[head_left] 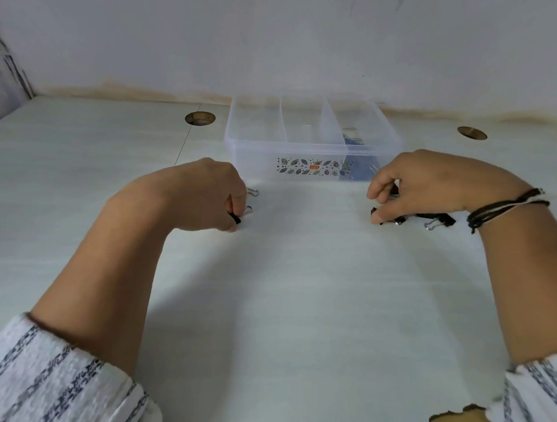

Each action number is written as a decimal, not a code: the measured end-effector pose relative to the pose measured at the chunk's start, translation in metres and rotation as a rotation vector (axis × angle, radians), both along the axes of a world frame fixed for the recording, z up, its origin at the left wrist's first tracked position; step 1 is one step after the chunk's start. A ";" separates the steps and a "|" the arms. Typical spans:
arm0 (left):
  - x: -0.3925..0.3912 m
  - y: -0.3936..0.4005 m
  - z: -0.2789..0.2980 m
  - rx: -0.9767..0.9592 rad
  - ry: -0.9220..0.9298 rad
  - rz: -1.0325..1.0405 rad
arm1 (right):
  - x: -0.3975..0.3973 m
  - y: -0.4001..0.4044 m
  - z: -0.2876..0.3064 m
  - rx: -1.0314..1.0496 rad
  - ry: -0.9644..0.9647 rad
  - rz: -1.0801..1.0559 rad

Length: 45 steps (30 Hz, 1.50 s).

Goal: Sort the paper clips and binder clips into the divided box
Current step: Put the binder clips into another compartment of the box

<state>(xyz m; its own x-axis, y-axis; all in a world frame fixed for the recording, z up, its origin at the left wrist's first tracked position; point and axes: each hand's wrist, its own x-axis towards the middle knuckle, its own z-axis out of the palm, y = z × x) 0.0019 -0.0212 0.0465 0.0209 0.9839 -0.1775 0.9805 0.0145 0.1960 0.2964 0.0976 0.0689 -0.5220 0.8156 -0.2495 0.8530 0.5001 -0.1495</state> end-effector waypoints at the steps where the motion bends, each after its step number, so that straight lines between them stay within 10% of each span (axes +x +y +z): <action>1: 0.000 0.000 0.000 0.006 0.008 0.000 | -0.003 0.000 -0.004 0.005 -0.010 0.012; 6: 0.001 -0.002 -0.001 0.010 -0.026 -0.029 | -0.012 0.000 -0.012 -0.031 0.093 0.039; 15: 0.015 0.000 -0.001 -0.006 -0.200 0.017 | -0.010 0.005 -0.006 -0.925 1.234 -0.318; 24: 0.026 0.007 0.001 0.149 -0.846 0.306 | 0.008 0.013 0.004 -0.935 1.040 -0.401; 28: 0.025 0.011 0.004 0.215 -1.162 0.417 | 0.016 0.022 -0.002 -0.324 0.642 -0.382; 33: 0.017 0.016 0.002 0.378 -0.982 0.520 | 0.025 0.032 -0.014 0.106 0.148 -0.257; 45: -0.019 0.017 -0.010 0.376 -0.217 0.520 | 0.024 0.038 -0.024 0.168 0.109 -0.065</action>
<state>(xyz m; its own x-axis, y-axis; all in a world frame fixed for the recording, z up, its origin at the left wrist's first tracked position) -0.0171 -0.0042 0.0368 -0.4756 0.8695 0.1337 0.8022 0.3663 0.4715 0.3206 0.1352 0.0447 -0.4836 0.8737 -0.0520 0.8675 0.4706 -0.1613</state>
